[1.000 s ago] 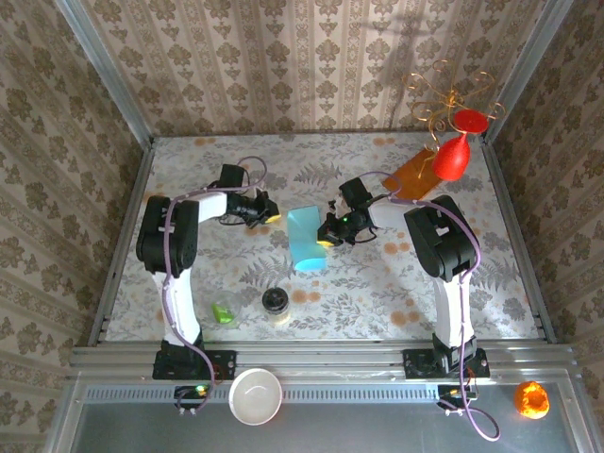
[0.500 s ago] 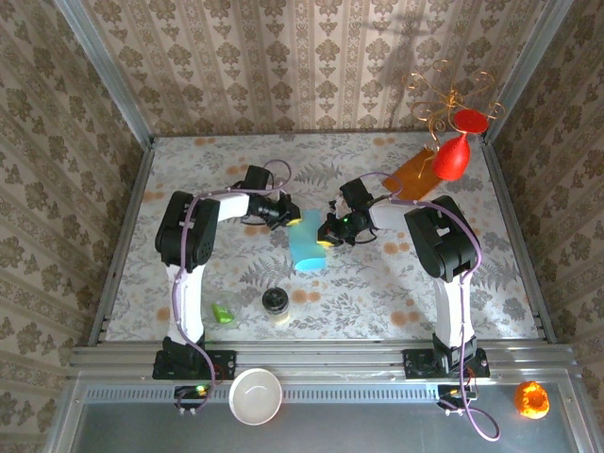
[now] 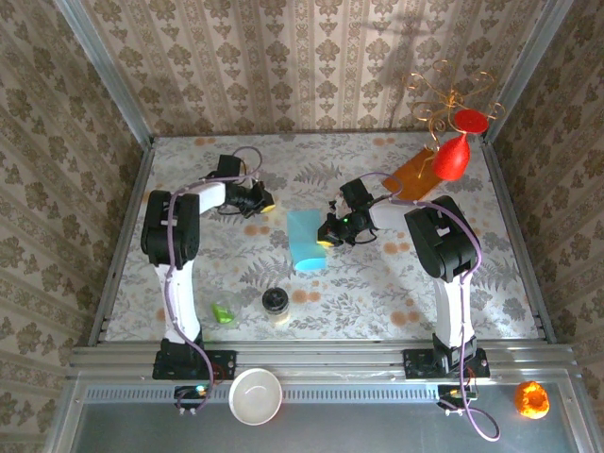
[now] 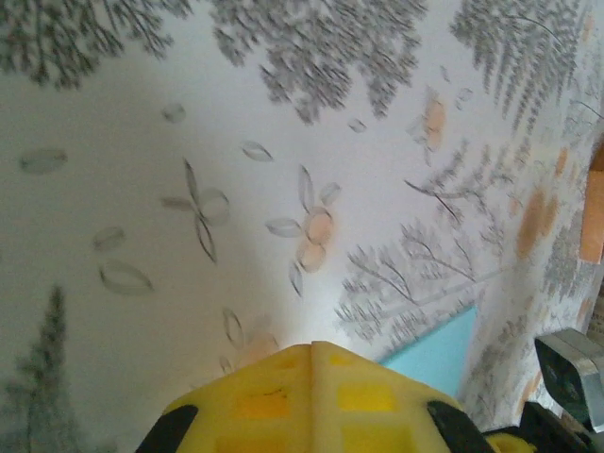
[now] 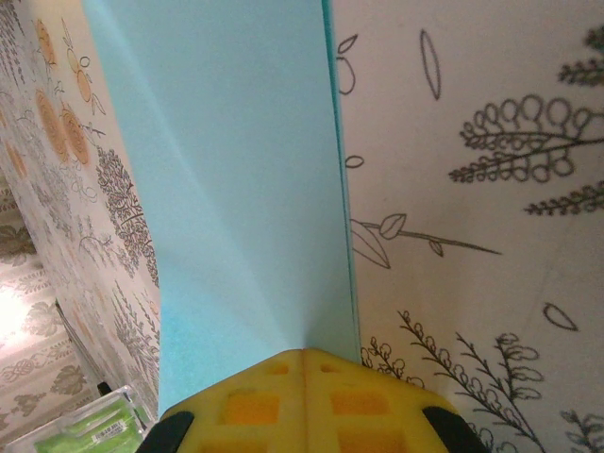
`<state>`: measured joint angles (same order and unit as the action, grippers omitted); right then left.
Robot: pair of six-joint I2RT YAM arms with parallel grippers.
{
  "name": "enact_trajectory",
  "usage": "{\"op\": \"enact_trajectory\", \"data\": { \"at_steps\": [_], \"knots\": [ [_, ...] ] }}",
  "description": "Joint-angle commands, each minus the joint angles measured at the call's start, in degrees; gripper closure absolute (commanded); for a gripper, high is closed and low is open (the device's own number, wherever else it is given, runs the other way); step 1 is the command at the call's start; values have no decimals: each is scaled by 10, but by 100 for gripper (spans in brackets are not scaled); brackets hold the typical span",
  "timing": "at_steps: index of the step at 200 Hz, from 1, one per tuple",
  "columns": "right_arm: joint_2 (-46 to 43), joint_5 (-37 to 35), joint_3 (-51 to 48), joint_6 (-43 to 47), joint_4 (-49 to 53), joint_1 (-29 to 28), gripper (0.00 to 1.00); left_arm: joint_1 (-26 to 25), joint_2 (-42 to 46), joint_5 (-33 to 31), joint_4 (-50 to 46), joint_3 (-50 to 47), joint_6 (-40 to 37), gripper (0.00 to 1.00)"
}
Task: Fold a paper plane with a square sheet of paper (pick it up from the middle)
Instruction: First fold the square sheet of paper in half at the center of the table.
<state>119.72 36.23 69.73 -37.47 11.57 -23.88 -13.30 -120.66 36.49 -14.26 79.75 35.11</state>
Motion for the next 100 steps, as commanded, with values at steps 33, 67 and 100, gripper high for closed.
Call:
{"op": "enact_trajectory", "data": {
  "at_steps": [33,67,100],
  "knots": [
    [102,-216,-79,-10,158,3,98,-97,135,-47,38,-120,61,99],
    [103,-214,-79,-10,157,3,97,-155,128,-3,51,-141,77,99],
    [102,-214,-81,-12,155,3,98,-178,109,19,35,-152,67,100]
  ]
}}
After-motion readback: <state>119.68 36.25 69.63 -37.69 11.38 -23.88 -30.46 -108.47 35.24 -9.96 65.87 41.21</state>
